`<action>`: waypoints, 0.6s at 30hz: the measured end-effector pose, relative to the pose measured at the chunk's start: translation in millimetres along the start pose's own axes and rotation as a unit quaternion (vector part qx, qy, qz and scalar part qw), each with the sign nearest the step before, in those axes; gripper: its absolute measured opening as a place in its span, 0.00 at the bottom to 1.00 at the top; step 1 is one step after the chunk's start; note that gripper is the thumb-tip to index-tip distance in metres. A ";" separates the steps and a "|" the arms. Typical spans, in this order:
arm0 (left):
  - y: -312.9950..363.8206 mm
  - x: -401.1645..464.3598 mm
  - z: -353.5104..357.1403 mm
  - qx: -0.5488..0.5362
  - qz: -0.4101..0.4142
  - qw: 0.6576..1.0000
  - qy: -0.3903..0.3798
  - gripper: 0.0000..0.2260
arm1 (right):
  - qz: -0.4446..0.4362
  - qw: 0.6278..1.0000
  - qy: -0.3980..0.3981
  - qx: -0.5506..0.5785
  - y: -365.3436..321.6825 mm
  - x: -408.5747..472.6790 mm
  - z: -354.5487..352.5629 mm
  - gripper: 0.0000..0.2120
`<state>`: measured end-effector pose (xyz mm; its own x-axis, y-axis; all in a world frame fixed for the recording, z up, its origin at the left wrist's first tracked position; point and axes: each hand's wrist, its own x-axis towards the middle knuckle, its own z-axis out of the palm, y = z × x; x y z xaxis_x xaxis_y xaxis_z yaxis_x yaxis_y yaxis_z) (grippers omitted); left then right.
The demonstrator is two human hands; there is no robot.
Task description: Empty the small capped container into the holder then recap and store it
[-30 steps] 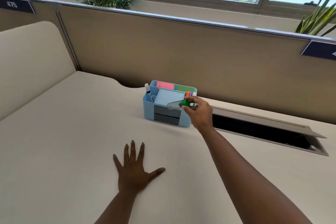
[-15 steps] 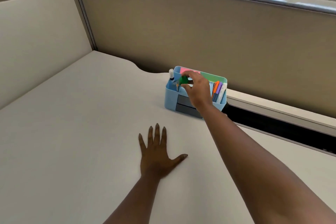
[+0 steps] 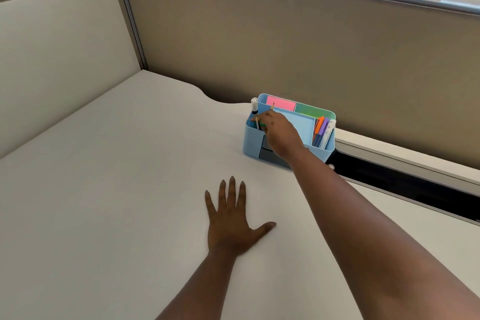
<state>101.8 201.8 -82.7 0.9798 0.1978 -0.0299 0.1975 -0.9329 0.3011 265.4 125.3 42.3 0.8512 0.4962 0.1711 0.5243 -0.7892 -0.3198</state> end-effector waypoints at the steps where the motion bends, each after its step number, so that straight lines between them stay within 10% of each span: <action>1: 0.0 -0.2 -0.6 0.001 -0.001 1.000 -0.003 0.48 | 0.000 1.000 -0.011 0.002 0.7 -1.4 -1.4 0.19; 18: 5.5 15.9 -39.5 -0.015 -0.051 0.983 -0.174 0.46 | 0.054 0.998 0.010 -0.039 54.5 -88.5 -113.3 0.26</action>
<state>117.3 211.8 -43.9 0.9081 0.1695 -0.3830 0.2984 -0.9034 0.3078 221.3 -2.7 115.2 0.9030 0.3996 0.1579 0.4285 -0.8644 -0.2632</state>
